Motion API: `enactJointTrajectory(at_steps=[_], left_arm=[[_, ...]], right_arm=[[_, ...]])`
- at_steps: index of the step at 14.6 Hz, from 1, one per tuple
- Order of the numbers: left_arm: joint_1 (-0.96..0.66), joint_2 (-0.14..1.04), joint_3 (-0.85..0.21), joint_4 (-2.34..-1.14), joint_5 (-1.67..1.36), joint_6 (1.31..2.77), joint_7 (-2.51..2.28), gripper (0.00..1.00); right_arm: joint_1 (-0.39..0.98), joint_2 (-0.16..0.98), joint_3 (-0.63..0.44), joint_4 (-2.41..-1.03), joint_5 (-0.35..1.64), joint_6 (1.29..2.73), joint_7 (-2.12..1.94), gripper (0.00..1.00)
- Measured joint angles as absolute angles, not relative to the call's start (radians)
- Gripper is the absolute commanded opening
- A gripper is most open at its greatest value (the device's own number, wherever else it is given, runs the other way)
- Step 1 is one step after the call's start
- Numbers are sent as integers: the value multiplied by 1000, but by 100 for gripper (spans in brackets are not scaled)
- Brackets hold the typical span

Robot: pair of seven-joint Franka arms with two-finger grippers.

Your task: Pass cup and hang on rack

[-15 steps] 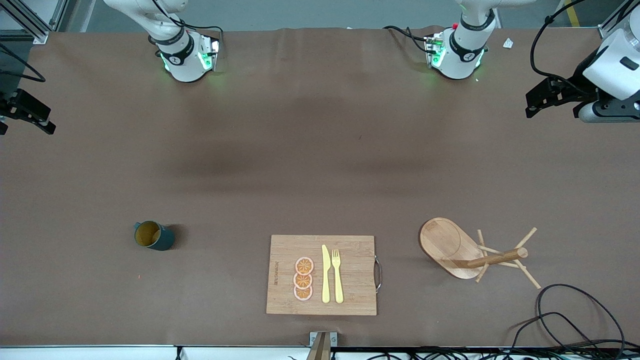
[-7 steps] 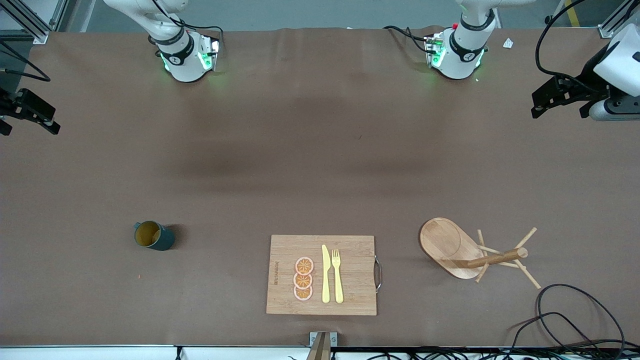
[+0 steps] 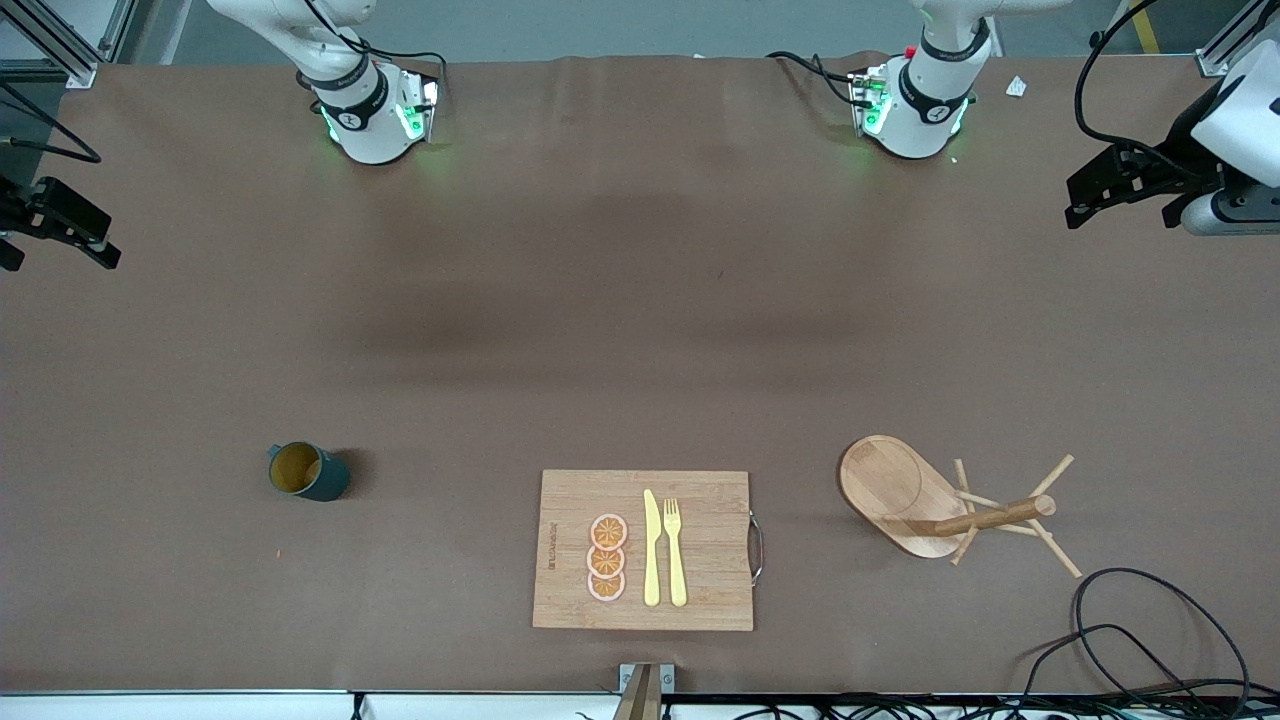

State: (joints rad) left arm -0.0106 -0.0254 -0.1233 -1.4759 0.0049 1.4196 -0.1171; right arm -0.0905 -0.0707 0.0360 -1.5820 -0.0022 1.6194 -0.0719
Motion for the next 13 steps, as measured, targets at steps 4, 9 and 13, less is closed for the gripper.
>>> enactJointTrajectory(at_steps=[4, 9, 13], left_arm=[[-9, -25, -123, -1475, 5, 1417, -117, 100], [-8, -25, -122, -1466, 5, 1417, -117, 100], [-9, -17, -122, -1466, 5, 1417, -117, 100]], right_arm=[[-91, -71, 36, -1582, -2, 1619, -72, 100], [-91, -71, 35, -1582, -2, 1619, -72, 100], [-91, -71, 34, -1582, -2, 1619, -72, 100]])
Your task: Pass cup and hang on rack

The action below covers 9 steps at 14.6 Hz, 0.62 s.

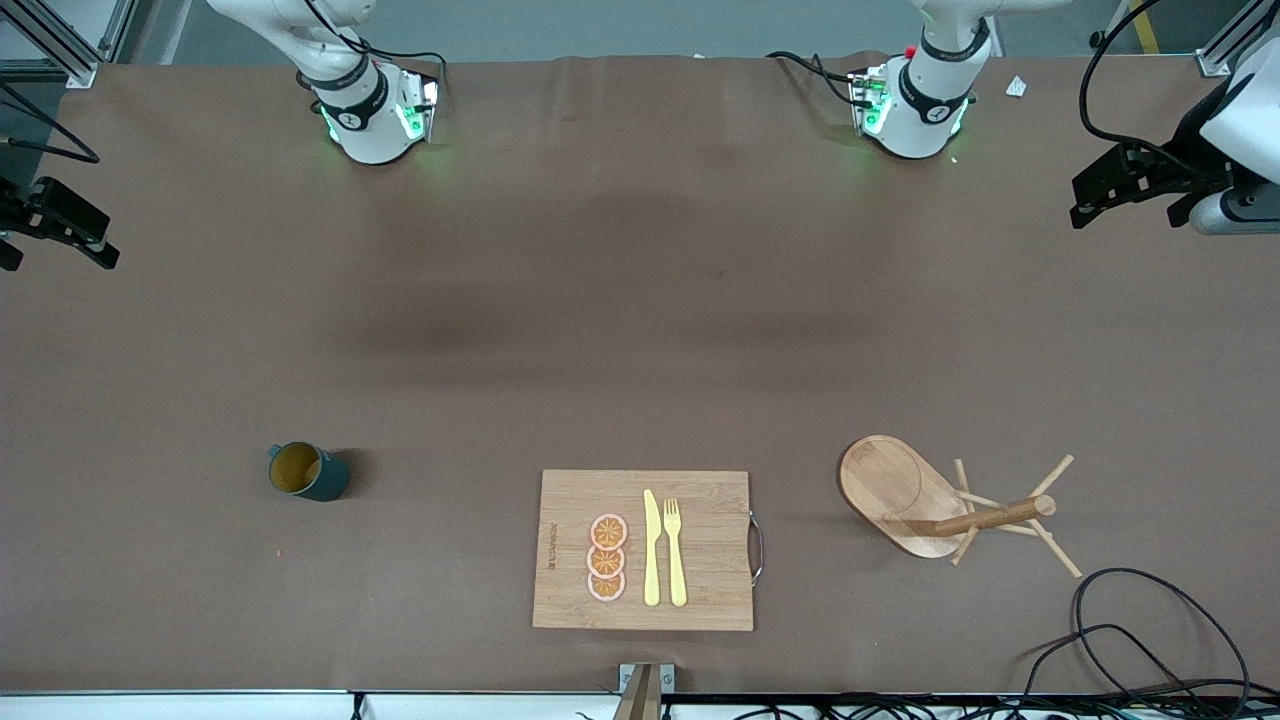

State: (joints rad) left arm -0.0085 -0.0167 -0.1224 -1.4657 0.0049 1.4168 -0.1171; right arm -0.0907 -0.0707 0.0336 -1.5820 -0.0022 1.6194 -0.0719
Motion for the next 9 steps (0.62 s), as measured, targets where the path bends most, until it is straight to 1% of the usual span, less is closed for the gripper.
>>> enactJointTrajectory(at_steps=[9], left_arm=[[-10, 17, -123, -1463, 5, 1417, -117, 100]], right_arm=[[-91, -71, 33, -1582, -2, 1619, -72, 100]])
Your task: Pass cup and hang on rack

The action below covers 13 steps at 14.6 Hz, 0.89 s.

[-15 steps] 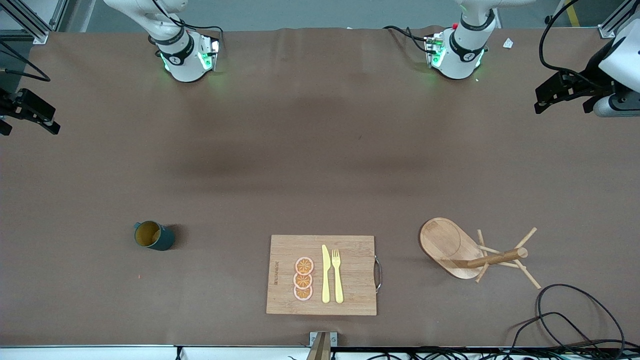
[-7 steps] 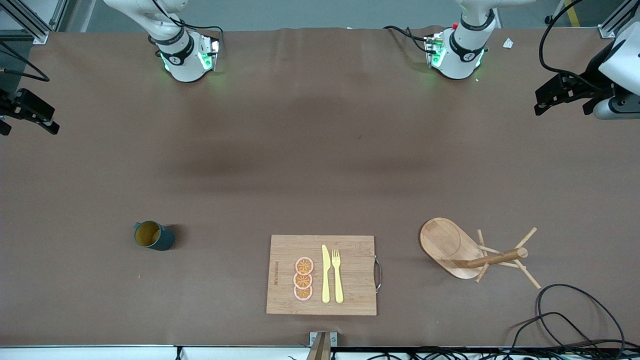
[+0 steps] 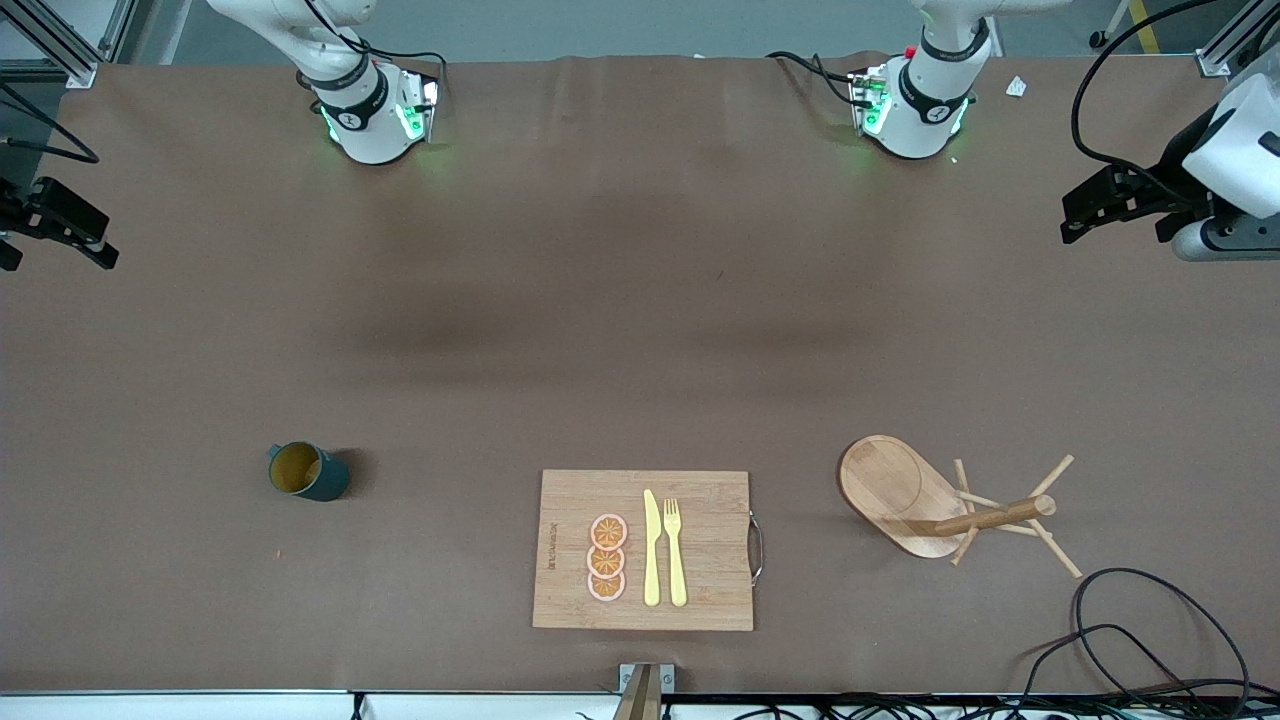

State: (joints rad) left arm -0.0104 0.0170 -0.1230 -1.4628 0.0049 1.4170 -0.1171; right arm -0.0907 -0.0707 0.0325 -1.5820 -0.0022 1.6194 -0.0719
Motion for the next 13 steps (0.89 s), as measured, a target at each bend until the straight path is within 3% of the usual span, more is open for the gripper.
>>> enactJointTrajectory(at_steps=[13], left_arm=[[-11, 18, -125, -1430, 5, 1417, -117, 100]], right_arm=[[-91, -71, 32, -1582, -2, 1619, -72, 100]])
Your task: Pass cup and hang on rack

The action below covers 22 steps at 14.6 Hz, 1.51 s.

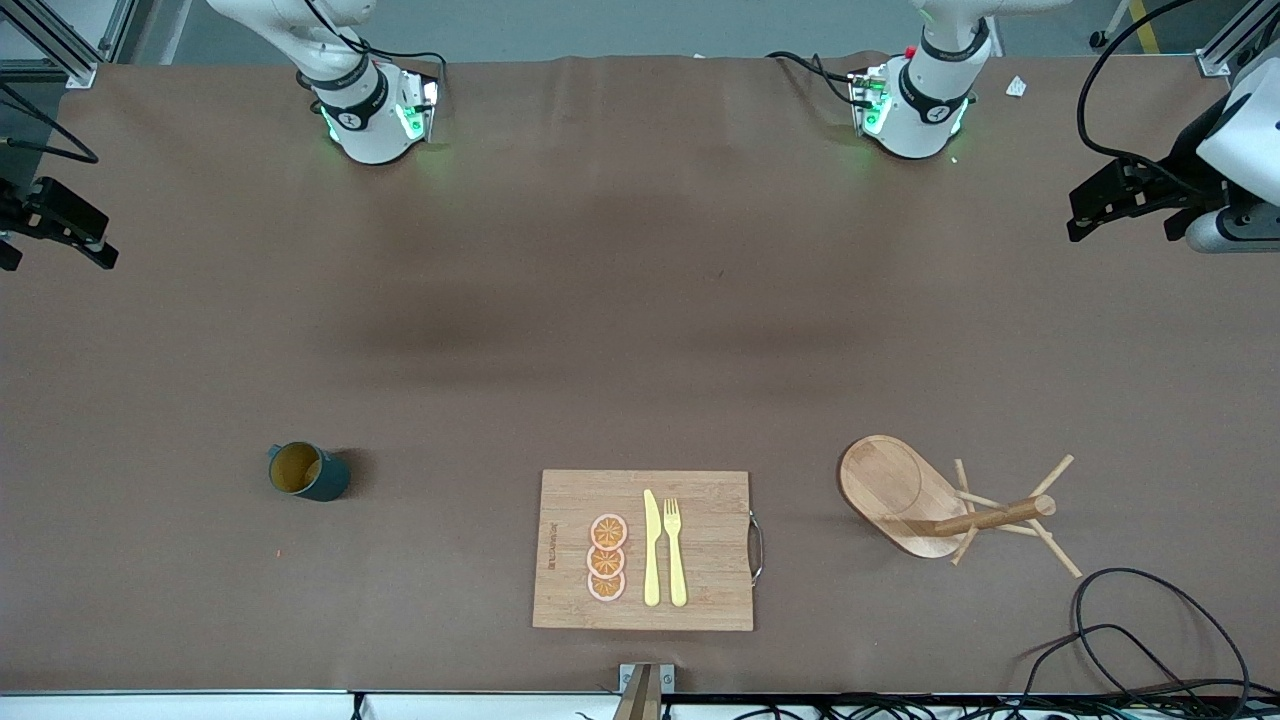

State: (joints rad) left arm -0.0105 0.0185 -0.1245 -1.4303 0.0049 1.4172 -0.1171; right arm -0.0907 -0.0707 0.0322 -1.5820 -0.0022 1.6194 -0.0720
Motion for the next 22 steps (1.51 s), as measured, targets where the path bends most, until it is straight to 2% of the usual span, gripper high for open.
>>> enactJointTrajectory(at_steps=[6, 9, 18, 22], left_arm=[[-11, 19, -125, -1430, 5, 1417, -117, 100], [-10, 20, -124, -1430, 5, 1417, -117, 100], [1, 21, -119, -1425, 5, 1416, -117, 100], [2, 22, -118, -1425, 5, 1416, -117, 100]], right_arm=[[-90, -68, 34, -1589, -2, 1620, -72, 100], [-74, -19, 44, -1628, -1, 1695, -72, 100], [14, 367, 48, -1659, 0, 2041, 56, 100], [22, 503, 44, -1658, 0, 2178, 100, 100]])
